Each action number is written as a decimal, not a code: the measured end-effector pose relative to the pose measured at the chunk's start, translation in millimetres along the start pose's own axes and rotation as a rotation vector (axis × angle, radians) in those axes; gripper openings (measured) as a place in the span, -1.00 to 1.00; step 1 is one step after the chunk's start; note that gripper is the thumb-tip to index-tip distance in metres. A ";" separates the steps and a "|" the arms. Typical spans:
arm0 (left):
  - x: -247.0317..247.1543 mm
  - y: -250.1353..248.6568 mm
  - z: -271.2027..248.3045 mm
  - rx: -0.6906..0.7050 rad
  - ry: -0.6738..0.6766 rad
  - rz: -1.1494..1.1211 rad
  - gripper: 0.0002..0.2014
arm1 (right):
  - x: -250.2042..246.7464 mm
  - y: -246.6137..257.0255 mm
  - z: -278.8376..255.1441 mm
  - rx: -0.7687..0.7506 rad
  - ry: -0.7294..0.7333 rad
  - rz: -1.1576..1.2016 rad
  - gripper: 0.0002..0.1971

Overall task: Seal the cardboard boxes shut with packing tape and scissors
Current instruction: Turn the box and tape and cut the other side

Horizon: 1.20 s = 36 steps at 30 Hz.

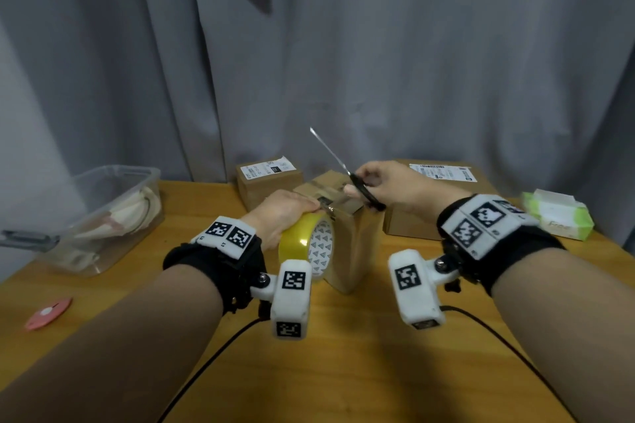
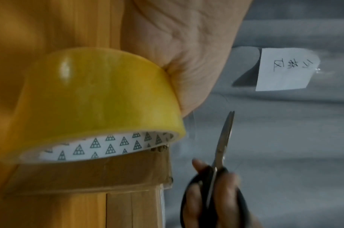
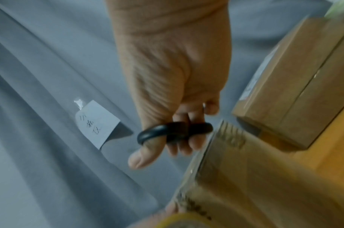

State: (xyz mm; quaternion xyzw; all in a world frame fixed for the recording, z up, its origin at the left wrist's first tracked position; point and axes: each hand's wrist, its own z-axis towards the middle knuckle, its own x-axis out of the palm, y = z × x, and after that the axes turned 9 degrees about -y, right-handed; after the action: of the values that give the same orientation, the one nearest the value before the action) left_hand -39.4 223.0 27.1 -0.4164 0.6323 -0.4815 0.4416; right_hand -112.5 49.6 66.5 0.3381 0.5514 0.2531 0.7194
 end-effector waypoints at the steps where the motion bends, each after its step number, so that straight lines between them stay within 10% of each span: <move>1: 0.5 -1.4 -1.9 0.000 0.005 0.019 -0.91 | -9.2 1.8 -12.9 0.035 0.082 -0.053 -0.66; 6: -1.0 -16.0 -12.6 0.038 0.049 0.228 -0.88 | -31.0 -7.8 -58.6 0.319 0.500 -0.073 -0.30; 15: -7.1 -16.7 -21.7 0.105 0.071 0.364 -0.79 | -20.5 -15.0 -61.7 0.321 0.575 -0.058 0.11; 24: -14.7 -6.8 -18.4 0.015 0.009 0.312 -0.73 | -0.3 -13.5 -51.8 0.301 0.551 -0.035 -0.26; 36: -13.6 -0.8 -14.2 0.035 -0.044 0.210 -0.89 | 1.9 -22.5 -42.7 0.274 0.451 -0.012 -0.27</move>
State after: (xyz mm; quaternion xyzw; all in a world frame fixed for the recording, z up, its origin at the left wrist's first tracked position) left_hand -49.4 239.2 32.2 -0.3505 0.6543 -0.4343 0.5104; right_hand -153.4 45.4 41.1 0.3640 0.7290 0.2410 0.5273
